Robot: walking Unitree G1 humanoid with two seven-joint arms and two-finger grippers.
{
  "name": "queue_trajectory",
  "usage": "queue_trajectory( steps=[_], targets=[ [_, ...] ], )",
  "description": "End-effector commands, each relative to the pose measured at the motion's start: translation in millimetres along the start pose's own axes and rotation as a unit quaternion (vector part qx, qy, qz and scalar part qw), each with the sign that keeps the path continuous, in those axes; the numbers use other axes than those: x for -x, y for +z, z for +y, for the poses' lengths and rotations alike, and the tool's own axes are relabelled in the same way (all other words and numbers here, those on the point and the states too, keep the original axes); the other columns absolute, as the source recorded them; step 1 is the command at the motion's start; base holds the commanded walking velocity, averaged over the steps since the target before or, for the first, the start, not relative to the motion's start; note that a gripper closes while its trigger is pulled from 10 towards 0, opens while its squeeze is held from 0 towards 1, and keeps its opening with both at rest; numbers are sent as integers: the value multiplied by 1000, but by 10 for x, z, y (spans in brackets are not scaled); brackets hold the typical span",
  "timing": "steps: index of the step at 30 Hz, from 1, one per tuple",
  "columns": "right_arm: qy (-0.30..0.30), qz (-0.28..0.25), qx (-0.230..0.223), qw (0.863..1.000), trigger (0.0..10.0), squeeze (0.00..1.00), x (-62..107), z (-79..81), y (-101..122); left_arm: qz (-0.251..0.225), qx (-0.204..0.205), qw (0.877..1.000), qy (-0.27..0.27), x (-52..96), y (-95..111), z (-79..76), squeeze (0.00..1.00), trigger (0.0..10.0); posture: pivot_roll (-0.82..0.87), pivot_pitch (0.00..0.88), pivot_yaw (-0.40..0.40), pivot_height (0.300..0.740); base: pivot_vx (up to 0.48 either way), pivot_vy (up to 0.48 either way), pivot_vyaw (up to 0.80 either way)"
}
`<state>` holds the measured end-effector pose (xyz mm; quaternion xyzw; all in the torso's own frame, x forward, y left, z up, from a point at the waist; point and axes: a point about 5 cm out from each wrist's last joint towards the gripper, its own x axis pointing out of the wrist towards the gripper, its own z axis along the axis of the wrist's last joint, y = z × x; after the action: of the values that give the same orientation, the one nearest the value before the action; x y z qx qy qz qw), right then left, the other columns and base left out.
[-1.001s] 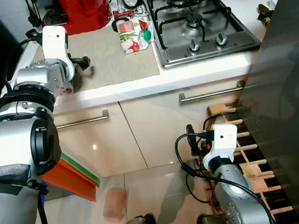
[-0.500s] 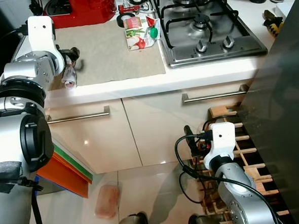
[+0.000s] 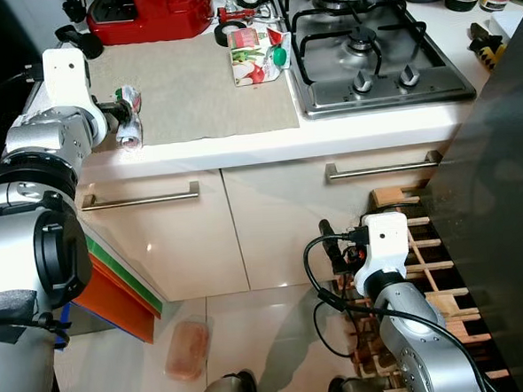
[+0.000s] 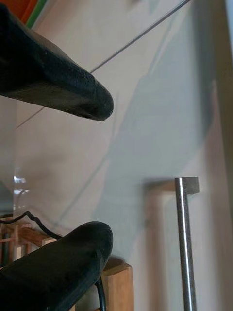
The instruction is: Restocking fridge
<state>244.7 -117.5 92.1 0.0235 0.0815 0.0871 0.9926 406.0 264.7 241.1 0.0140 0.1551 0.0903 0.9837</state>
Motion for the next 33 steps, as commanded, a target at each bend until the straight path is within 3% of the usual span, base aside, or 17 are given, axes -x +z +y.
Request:
queue_trajectory(
  steps=[1, 11, 23, 33],
  targets=[
    [2, 4, -5, 1000, 10000, 24, 16, 7, -1, 13, 2, 1000, -1, -11, -88, 14, 0, 10000, -42, 137, 66, 740, 0, 0, 0],
    [3, 11, -6, 1000, 10000, 27, 29, 22, -25, 7, -24, 1000, -9, -16, -61, -46, 0, 10000, -43, 140, 67, 740, 0, 0, 0],
    [2, 21, -14, 1000, 10000, 27, 13, 17, -55, -26, -20, 999, -31, 14, 190, -192, 0, 10000, -43, 136, 64, 740, 0, 0, 0],
    [-1, 23, -13, 1000, 10000, 27, 22, 3, -64, -27, -11, 999, -36, 7, 187, -253, 0, 10000, -53, 131, 68, 740, 0, 0, 0]
  ],
)
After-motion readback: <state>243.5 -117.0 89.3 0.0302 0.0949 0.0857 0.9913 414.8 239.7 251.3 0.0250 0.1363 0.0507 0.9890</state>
